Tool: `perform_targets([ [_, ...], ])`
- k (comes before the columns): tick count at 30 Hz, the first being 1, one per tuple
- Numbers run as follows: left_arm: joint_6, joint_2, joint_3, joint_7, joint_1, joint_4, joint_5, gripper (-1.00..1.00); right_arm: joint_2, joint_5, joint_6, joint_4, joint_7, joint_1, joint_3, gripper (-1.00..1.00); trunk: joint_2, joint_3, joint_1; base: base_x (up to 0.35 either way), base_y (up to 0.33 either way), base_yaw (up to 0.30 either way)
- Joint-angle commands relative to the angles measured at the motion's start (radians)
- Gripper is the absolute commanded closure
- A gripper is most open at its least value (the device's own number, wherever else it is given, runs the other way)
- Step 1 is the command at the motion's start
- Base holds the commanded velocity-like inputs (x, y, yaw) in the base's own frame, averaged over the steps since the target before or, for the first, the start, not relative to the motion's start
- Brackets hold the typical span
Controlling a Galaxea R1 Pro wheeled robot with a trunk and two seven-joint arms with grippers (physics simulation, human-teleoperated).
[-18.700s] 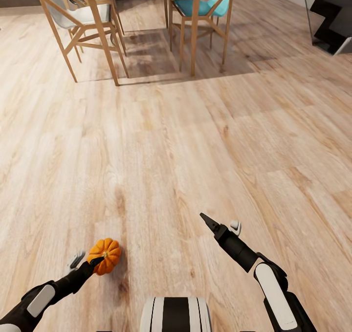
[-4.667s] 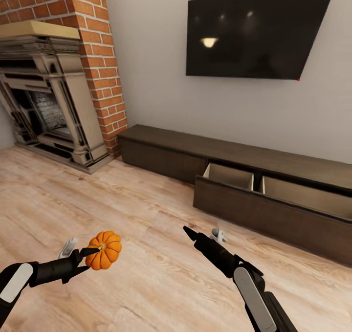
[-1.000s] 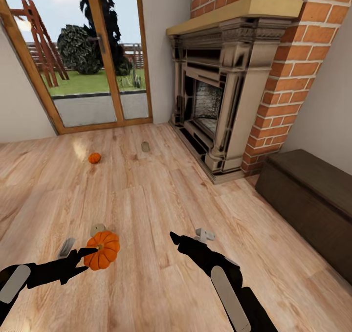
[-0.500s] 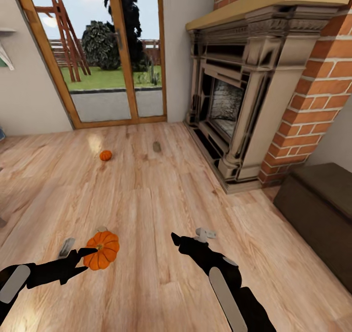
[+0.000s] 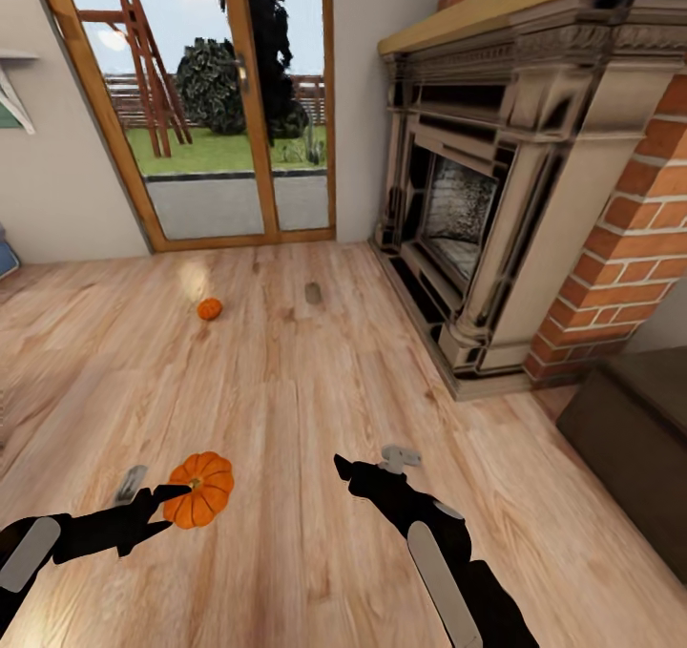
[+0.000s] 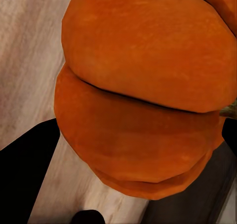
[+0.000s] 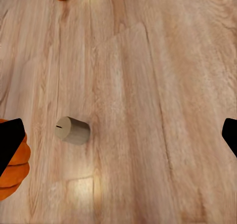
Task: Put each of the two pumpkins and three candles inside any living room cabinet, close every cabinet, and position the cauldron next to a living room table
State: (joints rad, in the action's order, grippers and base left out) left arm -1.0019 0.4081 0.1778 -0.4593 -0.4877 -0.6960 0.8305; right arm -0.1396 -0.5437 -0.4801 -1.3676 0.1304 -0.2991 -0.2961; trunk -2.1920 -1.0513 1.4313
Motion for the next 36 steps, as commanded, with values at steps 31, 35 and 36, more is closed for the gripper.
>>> perform_targets([
  [31,0.000,-0.003,-0.003,0.002,0.000,0.000,0.006,1.00,-0.001,0.001,-0.005,-0.013,0.028,0.000,-0.002,-1.00,0.000,0.007,0.000,0.294,-0.170,0.169],
  [35,0.000,-0.003,-0.004,0.002,0.000,-0.001,0.006,1.00,-0.004,0.001,-0.007,-0.012,0.061,0.000,-0.019,-1.00,0.000,0.003,0.000,0.284,-0.209,0.245],
  [36,0.000,-0.003,-0.004,0.002,0.000,-0.001,0.006,1.00,-0.004,0.001,-0.007,-0.013,0.071,0.000,-0.031,-1.00,0.000,0.002,0.000,0.284,-0.152,0.245],
])
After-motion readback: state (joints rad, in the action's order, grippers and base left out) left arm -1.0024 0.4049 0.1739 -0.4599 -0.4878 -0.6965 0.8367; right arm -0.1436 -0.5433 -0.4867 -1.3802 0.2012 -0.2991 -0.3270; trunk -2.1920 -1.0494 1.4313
